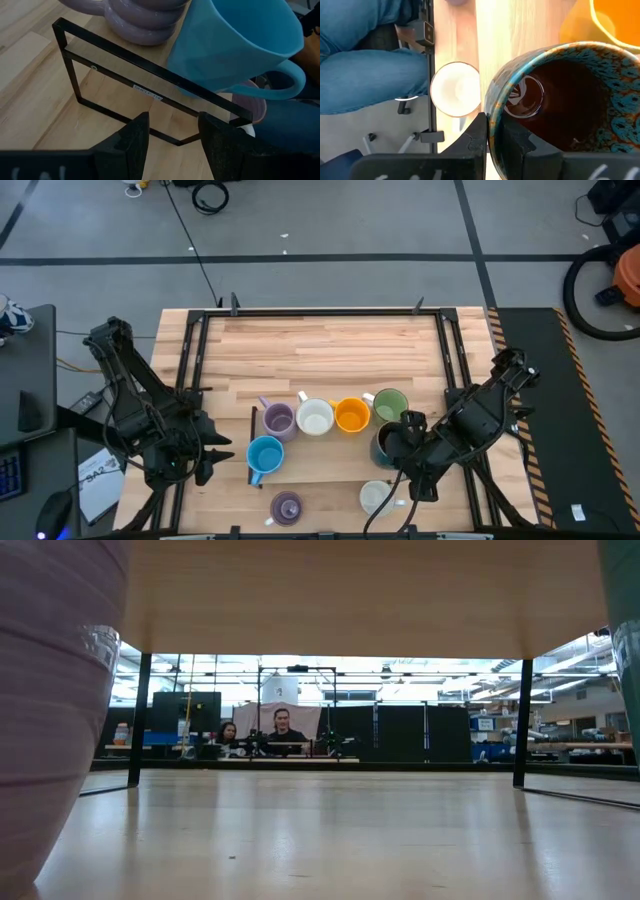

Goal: Place coffee mugs
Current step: Put the brown blue mug on the shelf

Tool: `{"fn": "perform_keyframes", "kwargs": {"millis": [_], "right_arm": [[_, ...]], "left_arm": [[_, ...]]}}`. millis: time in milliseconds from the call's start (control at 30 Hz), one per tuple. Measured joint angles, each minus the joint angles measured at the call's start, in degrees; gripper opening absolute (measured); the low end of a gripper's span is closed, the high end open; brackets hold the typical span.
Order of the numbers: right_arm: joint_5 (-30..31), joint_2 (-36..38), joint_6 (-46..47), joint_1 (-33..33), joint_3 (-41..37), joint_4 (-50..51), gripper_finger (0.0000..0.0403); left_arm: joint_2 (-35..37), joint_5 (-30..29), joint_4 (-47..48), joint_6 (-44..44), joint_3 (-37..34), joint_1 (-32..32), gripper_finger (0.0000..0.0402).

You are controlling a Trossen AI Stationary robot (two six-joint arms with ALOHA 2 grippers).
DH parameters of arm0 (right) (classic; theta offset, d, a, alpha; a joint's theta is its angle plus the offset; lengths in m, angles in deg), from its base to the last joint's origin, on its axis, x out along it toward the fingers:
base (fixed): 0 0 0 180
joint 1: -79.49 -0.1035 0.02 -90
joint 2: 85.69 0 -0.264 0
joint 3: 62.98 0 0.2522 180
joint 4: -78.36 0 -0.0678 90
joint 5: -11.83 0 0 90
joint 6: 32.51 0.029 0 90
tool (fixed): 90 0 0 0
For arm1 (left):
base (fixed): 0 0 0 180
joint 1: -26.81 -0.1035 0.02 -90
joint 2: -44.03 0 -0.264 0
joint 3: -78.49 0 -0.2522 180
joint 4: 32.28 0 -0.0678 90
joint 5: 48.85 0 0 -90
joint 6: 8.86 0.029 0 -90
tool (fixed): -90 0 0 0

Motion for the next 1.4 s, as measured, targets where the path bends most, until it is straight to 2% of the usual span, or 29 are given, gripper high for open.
{"fn": "perform_keyframes", "kwargs": {"millis": [1000, 1400], "right_arm": [[-0.9, -4.2, -3.5, 0.0, 0.0, 1.0, 0.004], [-2.0, -4.2, -3.5, 0.1, 0.0, 1.1, 0.007]], "left_arm": [[0.0, 0.0, 0.0, 0.0, 0.0, 0.0, 0.0176], [0.0, 0.0, 0.0, 0.0, 0.0, 0.0, 0.0176]]}}
